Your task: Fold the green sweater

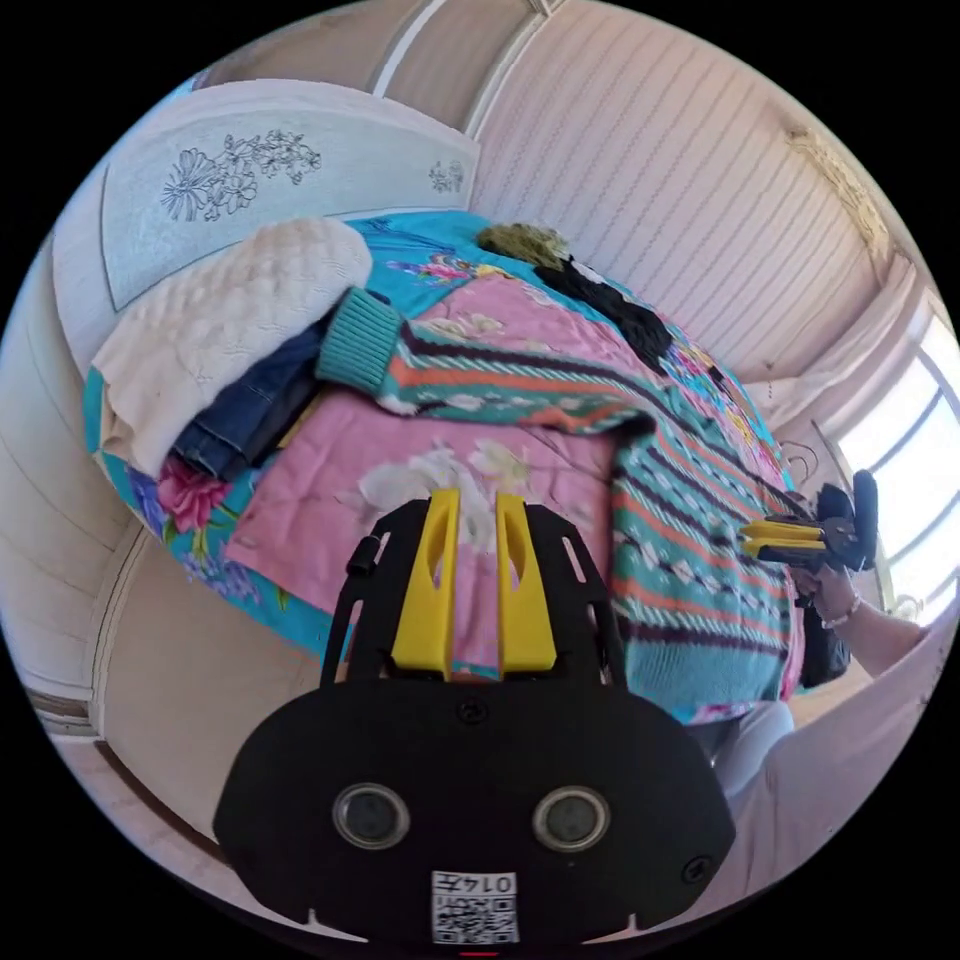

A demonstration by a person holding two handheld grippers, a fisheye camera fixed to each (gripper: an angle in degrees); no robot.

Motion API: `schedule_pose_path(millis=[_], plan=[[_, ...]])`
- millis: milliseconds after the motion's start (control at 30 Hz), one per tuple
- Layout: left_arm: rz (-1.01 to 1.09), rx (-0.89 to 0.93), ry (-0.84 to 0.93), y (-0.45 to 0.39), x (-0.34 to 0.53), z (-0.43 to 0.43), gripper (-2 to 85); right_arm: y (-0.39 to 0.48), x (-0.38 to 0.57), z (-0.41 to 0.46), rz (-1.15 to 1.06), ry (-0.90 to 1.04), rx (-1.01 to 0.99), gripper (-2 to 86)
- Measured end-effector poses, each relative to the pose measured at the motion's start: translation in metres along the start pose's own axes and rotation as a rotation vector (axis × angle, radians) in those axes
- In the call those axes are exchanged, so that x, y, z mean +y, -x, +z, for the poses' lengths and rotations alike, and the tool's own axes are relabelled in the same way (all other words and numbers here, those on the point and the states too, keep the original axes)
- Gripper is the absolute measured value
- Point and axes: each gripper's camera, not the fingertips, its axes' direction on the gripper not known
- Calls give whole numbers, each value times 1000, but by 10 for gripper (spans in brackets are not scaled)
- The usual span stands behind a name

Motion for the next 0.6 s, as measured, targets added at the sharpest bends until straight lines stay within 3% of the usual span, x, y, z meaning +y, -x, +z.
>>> schedule_pose_path(millis=[133, 267, 400, 600], plan=[[90, 151, 225, -56, 23, 40, 81, -40, 149, -20, 374, 159, 129, 112], [159, 149, 329, -87, 21, 72, 90, -67, 236, -31, 654, 136, 151, 155], [229, 96, 391, -113, 20, 92, 85, -97, 291, -14, 792, 114, -39, 147], [238, 160, 406, -137, 13, 85, 39, -134, 351, -15, 882, 67, -283, 56]])
